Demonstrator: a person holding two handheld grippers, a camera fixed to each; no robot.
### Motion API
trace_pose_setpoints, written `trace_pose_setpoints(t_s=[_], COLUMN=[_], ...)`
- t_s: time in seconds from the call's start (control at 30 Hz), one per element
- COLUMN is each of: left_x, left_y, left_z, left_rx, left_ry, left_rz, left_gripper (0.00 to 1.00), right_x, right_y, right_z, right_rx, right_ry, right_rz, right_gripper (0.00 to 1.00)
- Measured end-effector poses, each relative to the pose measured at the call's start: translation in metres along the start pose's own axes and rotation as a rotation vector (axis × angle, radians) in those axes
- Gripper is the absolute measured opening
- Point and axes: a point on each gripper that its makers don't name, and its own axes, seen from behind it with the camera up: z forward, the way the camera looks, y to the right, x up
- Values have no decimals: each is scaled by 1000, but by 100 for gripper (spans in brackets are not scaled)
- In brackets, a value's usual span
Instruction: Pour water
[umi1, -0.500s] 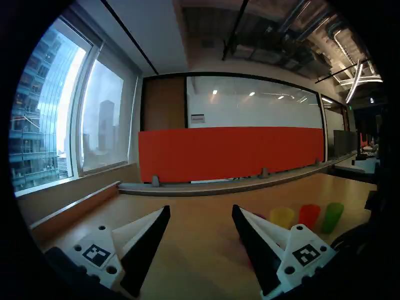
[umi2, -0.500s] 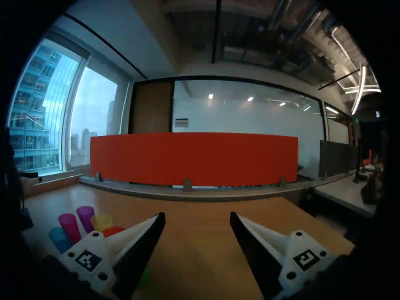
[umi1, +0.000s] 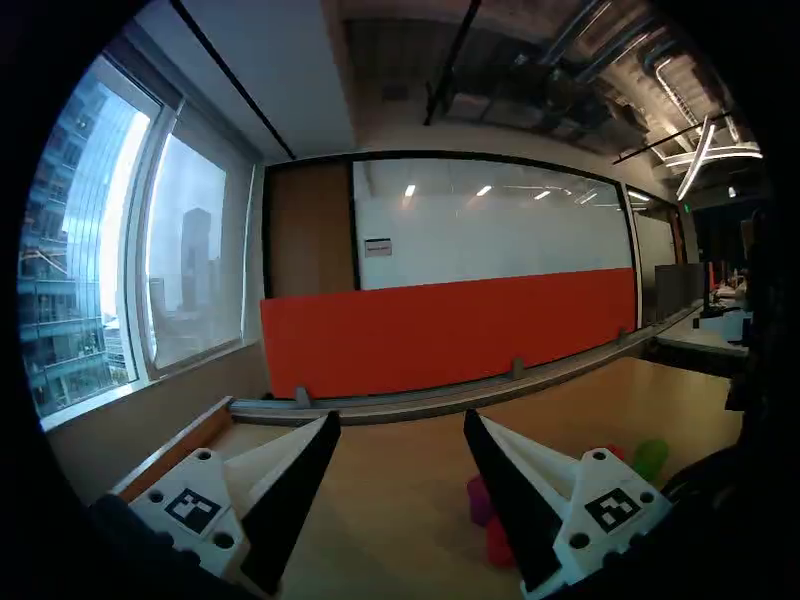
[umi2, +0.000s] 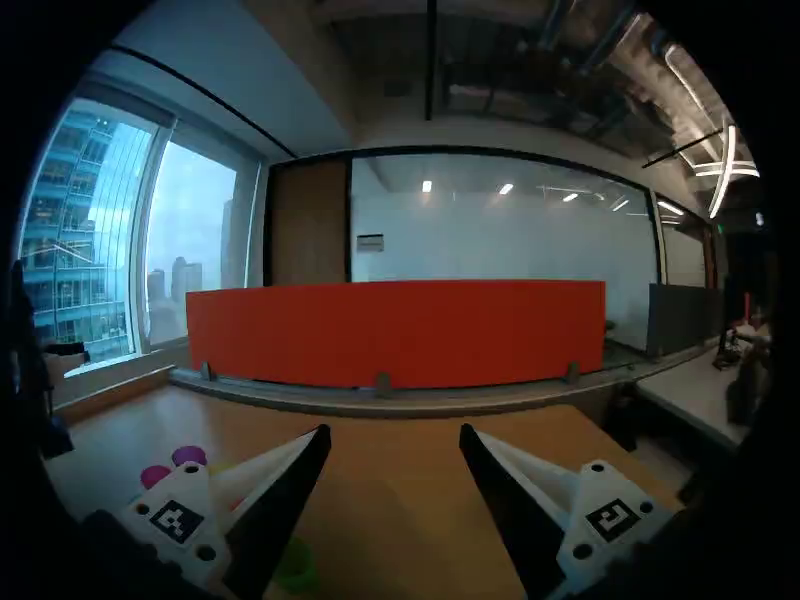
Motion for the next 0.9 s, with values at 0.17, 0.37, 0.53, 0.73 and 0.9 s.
trace_pose_setpoints(t_s=[0.17,0.37,0.53,0.73,0.9], left_x=[30,52,61,60,57], left_y=[6,14,15,19,33], left_z=[4,8,10,11,9], left_rx=[-32,-80,-94,-138,-209], left_ry=[12,0,3,1,-7], left_rz=[1,-8,-7,-13,-5], left_gripper=[92,92,92,92,92], right_x=[19,35,39,44,52], right_y=[0,-3,-8,-21,-33], right_z=[1,4,4,3,0], right_rx=[5,21,49,118,200], right_ry=[9,9,5,-3,4], right_rz=[-17,-24,-21,-31,-36], right_gripper=[100,100,100,100,100])
